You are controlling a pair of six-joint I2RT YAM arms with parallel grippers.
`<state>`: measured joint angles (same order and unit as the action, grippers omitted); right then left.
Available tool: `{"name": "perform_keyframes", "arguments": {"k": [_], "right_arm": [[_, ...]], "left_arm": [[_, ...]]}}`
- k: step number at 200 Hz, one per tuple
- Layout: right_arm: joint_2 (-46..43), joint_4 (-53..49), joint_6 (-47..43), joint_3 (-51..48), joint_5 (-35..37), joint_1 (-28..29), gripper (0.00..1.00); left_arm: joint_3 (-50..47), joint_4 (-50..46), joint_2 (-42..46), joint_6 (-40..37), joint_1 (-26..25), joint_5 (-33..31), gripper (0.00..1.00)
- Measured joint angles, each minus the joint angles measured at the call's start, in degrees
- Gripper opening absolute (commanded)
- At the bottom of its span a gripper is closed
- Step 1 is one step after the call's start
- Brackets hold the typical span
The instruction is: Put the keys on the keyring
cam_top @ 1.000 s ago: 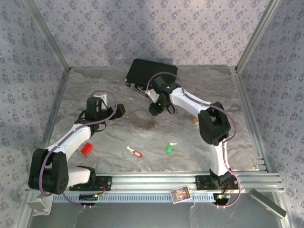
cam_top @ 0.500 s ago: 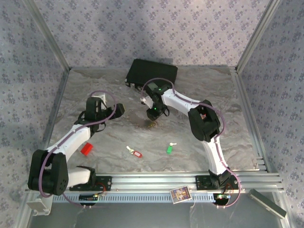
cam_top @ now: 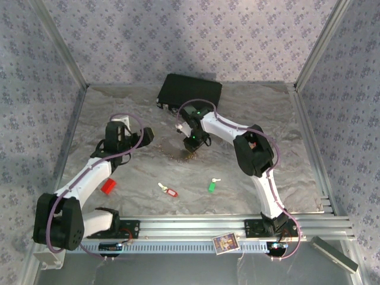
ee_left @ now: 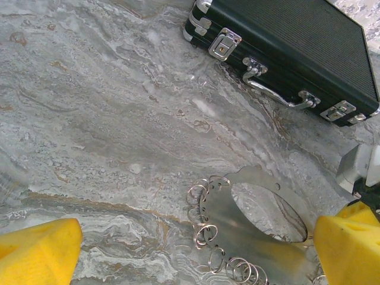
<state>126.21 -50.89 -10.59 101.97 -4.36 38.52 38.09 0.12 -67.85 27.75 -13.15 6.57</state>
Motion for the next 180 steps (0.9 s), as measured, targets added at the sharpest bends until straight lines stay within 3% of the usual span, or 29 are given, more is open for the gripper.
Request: {"name": "perform_keyframes", "arguments": {"k": [63,99,144,180], "right_arm": [[1.03,-0.20,0.00,0.57,2.05,0.13,0.19],[1.36,-0.24,-0.20,0.72,2.08,0.13,0.00],[0.68,0.59,0.02,0.22,2.23,0.15,0.00],[-6.91,3.87,0.02,-5.25,2.25,1.20,0.00]], "left_arm": [[0.04,-0.22,-0.02,-0.02,0.00,-0.24,0.99],[0.90,-0.66,-0.02,-0.02,0.00,-0.85,0.99],[1.79,-2.78,1.22,-0.48,0.00,-1.62,0.99],[1.84,-3.89,7.50,-2.91,-1.42,-5.40,0.96]]}}
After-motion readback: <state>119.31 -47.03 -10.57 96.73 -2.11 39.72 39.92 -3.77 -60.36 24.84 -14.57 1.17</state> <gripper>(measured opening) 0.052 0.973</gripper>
